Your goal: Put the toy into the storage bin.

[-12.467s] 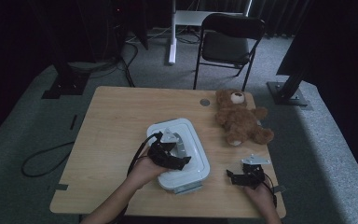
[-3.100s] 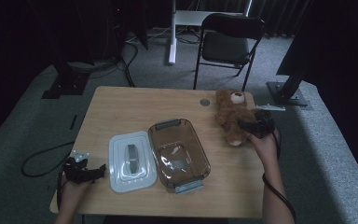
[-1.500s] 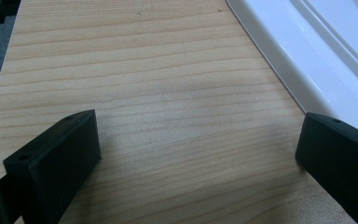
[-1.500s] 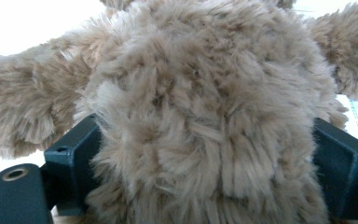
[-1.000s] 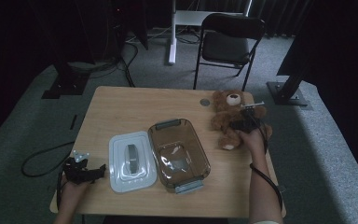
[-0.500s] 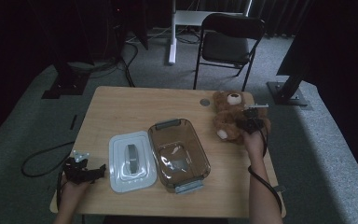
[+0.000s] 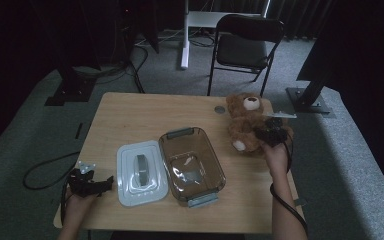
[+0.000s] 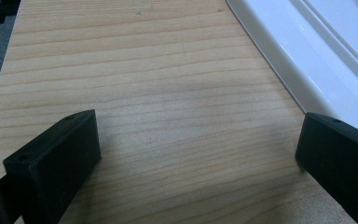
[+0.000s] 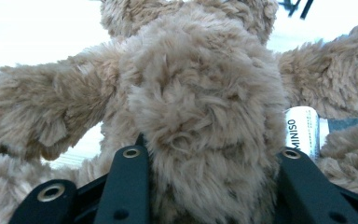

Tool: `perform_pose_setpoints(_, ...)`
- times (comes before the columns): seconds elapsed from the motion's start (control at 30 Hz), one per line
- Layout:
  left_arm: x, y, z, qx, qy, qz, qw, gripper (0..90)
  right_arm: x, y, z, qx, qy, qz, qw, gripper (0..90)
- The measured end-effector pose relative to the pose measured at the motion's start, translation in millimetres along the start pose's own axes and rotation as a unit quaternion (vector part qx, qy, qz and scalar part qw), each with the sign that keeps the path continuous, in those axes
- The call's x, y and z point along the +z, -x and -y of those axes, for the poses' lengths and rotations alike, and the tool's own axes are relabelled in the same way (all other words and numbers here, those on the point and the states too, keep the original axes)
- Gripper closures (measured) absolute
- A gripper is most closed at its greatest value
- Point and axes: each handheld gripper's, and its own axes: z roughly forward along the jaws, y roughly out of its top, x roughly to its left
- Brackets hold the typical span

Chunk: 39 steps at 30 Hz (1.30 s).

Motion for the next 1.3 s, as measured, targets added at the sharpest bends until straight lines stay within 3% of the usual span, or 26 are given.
perform_pose_setpoints(0.4,0.0,-0.1,-0.1,0.001,0.0,0.0,1.0,0.5,-55.9,-28.3,-16.9,-0.018,0.061,-0.028,0.9976,63.0)
perform_pose_setpoints(0.63,0.0,0.0,0.0,0.0,0.0,0.0,1.0,0.5,-85.5,-50.9,-24.5,-0.048,0.096,-0.051,0.9929,63.0)
perform_pose_setpoints(0.87,0.0,-0.1,-0.1,0.0,0.0,0.0,1.0,0.5,-109.8,-77.3,-27.5,-0.07,0.126,-0.083,0.9861,63.0)
perform_pose_setpoints(1.17,0.0,0.0,-0.1,0.0,0.0,0.0,1.0,0.5,-135.9,-117.2,-20.3,-0.095,0.164,-0.131,0.9732,62.8)
perform_pose_setpoints(1.3,0.0,-0.1,0.0,0.0,0.0,0.0,1.0,0.5,-139.1,-135.8,-13.3,-0.105,0.166,-0.156,0.9681,62.8)
